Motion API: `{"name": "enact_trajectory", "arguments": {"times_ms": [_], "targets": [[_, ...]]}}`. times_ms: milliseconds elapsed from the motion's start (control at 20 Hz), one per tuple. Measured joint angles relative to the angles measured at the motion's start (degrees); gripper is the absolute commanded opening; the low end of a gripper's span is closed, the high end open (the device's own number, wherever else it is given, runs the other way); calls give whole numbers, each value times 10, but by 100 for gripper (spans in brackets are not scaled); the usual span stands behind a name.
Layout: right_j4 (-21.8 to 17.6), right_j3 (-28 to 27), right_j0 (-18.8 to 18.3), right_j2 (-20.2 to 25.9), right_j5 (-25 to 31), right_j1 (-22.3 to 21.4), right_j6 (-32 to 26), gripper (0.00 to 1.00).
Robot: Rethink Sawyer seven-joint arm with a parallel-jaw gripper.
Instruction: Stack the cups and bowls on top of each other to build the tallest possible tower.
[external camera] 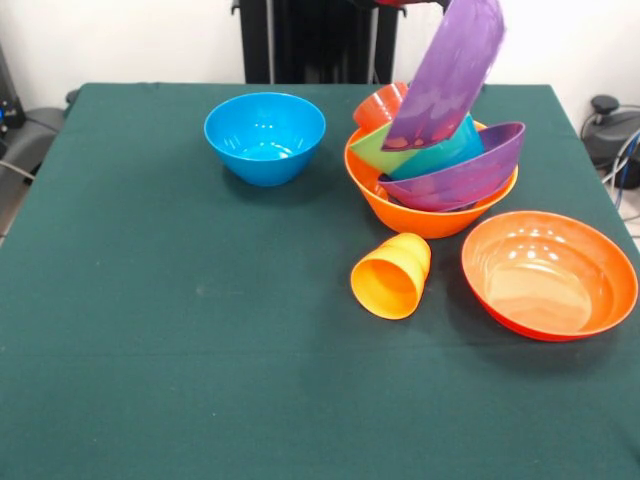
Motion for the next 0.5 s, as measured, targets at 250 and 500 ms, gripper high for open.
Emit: {"name": "enact_trajectory", "arguments": {"times_ms": [250, 500], "targets": [[0, 0, 1, 0, 0, -2, 0, 0], [0, 0, 2, 0, 0, -3, 4, 100]]}}
